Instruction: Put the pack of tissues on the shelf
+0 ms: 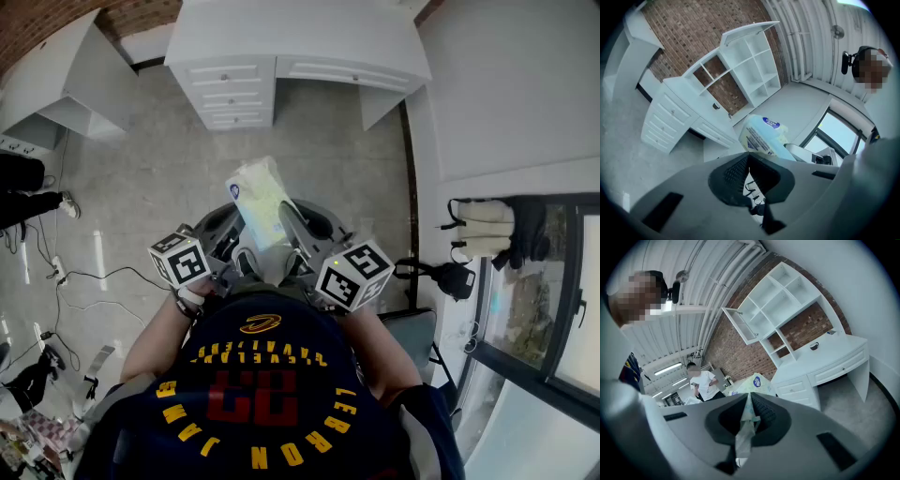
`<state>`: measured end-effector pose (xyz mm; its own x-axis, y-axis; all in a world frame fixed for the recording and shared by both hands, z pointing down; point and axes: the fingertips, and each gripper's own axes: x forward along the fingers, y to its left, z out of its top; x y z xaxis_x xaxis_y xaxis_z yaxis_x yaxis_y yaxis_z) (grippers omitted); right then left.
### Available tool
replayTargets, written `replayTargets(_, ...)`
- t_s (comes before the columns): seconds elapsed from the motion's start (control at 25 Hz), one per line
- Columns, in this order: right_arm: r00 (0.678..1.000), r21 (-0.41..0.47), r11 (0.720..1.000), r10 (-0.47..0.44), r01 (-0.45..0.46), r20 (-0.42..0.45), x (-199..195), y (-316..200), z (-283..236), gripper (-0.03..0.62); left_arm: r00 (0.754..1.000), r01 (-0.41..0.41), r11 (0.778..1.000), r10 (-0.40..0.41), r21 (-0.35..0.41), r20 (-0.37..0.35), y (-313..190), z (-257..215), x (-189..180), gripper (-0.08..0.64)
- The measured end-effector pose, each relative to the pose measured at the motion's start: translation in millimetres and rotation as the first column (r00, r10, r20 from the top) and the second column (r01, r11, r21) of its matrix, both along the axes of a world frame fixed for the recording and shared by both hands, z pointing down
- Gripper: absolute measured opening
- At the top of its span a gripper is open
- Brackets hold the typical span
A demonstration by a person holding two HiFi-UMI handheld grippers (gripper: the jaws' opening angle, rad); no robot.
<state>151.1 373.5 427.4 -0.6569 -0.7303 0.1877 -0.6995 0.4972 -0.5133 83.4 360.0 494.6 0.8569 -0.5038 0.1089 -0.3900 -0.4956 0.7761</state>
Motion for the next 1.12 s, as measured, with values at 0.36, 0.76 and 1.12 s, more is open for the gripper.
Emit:
replayTargets(0.36,0.999,-0.003,0.999,-0.048,0.048,0.004,6,33,-11,0.008,0.999,0.030,1.000,-0.030,0.002,0.027,34,-12,8,0.002)
replayTargets(0.76,0.998,-0.007,0.998,-0.060,0.060,0.010,-5,34,-5,0.008,0.996,0.056,0.998,-0.055,-0.011,0.074,40,-1,-16,0.002)
replayTargets(1.12,0.990,0.064,0.998,0.037,-0.029,-0.134,-28,22,-18,0.008,0.943,0.037,0.991,-0.078,0.132,0.324,32,18,-103,0.002)
